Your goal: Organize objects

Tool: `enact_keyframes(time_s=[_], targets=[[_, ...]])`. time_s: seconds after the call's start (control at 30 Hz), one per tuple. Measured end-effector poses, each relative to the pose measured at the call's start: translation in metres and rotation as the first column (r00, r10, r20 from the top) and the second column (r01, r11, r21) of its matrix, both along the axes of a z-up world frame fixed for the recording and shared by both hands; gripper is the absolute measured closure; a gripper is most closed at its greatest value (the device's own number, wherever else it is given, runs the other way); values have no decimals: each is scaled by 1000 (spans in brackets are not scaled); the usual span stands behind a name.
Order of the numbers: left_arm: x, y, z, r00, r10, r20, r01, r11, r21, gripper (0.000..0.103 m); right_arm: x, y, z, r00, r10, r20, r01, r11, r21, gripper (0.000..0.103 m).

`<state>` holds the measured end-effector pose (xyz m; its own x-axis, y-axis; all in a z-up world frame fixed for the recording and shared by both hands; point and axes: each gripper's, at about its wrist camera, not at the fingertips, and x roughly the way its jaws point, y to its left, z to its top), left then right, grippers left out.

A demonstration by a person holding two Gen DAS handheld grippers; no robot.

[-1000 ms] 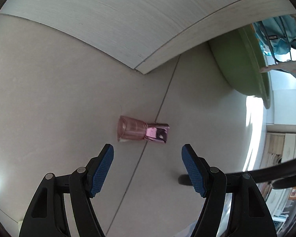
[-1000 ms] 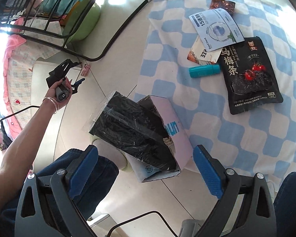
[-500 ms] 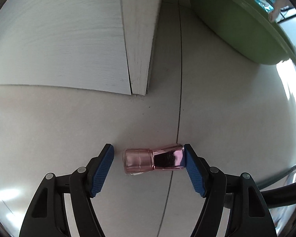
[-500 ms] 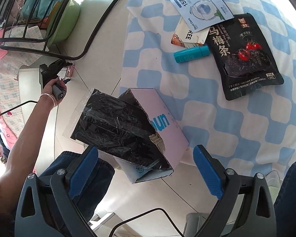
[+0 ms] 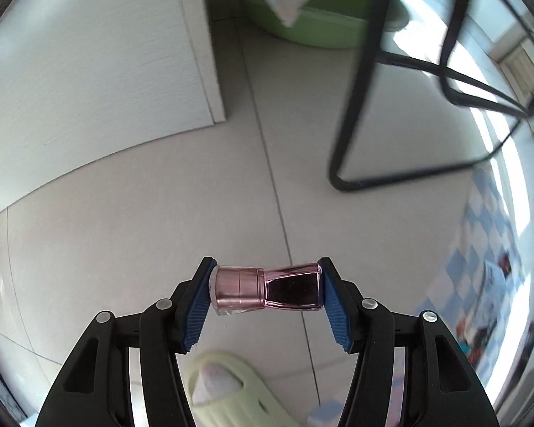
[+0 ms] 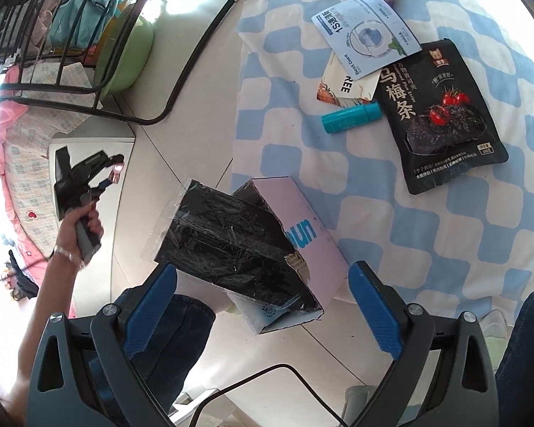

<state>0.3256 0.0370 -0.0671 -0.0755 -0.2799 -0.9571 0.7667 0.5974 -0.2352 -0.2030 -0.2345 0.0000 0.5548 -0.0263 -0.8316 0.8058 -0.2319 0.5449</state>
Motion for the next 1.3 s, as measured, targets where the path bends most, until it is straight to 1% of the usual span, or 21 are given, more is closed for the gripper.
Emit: enact_keyframes(time_s=[0.07,0.17,0.23,0.3,0.33,0.4,0.43,0.5,0.53,0.6,0.67,0.73,0.77,0.83,0.87,0.93,1.0,1.07,1.17,1.23,1.3], targets=[[-48,17,29,994,-111,-18,112,994,19,47,-9,1,5,999,-34,14,35,999,-8,6],[-123,35,58,965,-251,-68,256,965,65,47,-29,3,10,995,-94,46,94,996,-7,6],[-161,37,70,949,-289,-126,297,953,53,47,-45,8,12,985,-156,78,155,988,13,6],[-193,46,73,936,-297,-188,308,951,32,47,-61,13,11,971,-214,110,211,977,43,6],[-149,40,62,926,-308,-217,321,947,27,47,-69,16,10,963,-240,122,234,970,56,6],[-147,27,56,898,-379,-223,395,918,27,47,-84,22,10,948,-285,144,275,958,82,6],[-123,16,51,884,-423,-200,438,899,33,47,-90,24,10,940,-304,153,293,952,92,6],[-149,3,43,855,-495,-153,507,860,53,47,-101,29,11,929,-331,167,317,943,106,6],[-156,-6,36,850,-500,-167,514,856,49,47,-106,30,11,924,-339,174,324,940,111,6],[-160,-19,17,854,-473,-218,491,870,35,47,-115,32,12,918,-351,182,335,935,113,6],[-155,-19,9,868,-428,-251,455,888,62,47,-127,34,14,917,-359,175,345,933,102,6],[-154,-27,-11,886,-401,-235,434,894,112,47,-139,34,14,915,-372,155,361,928,93,6],[-153,-28,-17,892,-403,-204,435,888,151,47,-145,35,12,912,-382,148,371,924,94,6],[-155,-30,-28,891,-433,-134,453,859,237,46,-156,36,7,903,-409,130,397,912,105,6],[-155,-29,-29,891,-439,-118,454,853,255,40,-160,36,4,900,-420,120,408,906,111,6],[-155,-29,-29,891,-424,-166,452,863,226,28,-166,36,-3,896,-434,96,422,898,124,4],[-156,-28,-25,889,-413,-199,449,872,197,27,-168,36,-10,896,-438,71,427,894,135,2],[-157,-26,-16,890,-418,-180,448,873,191,27,-168,34,-17,902,-429,43,420,897,138,2],[-152,-16,4,908,-391,-151,414,891,184,27,-161,26,-28,930,-361,-68,367,924,108,2],[-148,-5,21,925,-356,-134,374,915,155,27,-149,17,-40,948,-260,-182,279,956,87,1],[-143,10,40,940,-325,-107,337,933,127,27,-133,5,-62,956,-120,-266,153,982,108,1]])
